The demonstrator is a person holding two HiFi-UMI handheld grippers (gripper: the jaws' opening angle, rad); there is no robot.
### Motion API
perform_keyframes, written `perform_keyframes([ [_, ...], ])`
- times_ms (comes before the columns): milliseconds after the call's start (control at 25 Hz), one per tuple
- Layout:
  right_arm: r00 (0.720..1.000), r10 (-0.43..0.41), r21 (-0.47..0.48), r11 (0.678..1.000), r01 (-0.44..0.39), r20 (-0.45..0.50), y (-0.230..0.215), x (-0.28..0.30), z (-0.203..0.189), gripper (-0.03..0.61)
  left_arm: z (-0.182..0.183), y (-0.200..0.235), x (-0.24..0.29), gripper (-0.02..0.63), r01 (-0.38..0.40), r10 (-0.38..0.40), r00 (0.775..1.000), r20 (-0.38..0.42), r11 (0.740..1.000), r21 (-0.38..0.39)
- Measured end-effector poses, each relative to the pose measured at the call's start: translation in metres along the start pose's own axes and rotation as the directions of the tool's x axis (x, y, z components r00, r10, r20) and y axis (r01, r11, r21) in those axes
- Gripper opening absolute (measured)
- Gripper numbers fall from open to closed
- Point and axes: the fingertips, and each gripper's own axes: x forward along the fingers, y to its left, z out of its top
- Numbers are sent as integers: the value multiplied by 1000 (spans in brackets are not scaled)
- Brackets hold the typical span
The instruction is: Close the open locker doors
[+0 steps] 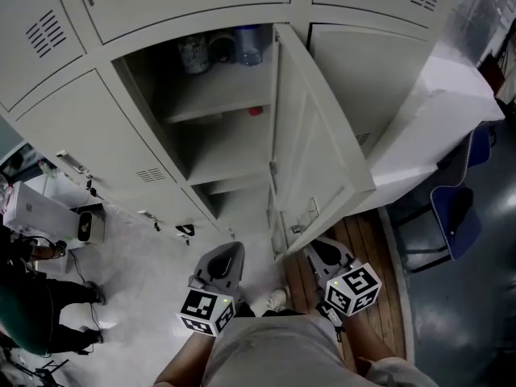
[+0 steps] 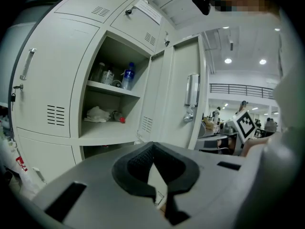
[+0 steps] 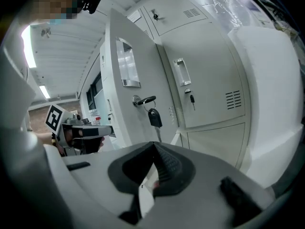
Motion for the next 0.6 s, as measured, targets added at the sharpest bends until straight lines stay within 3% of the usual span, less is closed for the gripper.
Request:
perform_keyframes([
  [600, 1000, -25, 5, 1000, 25, -6, 30, 20, 0, 26, 10, 32, 4, 14, 52, -52, 999, 7, 999, 7],
])
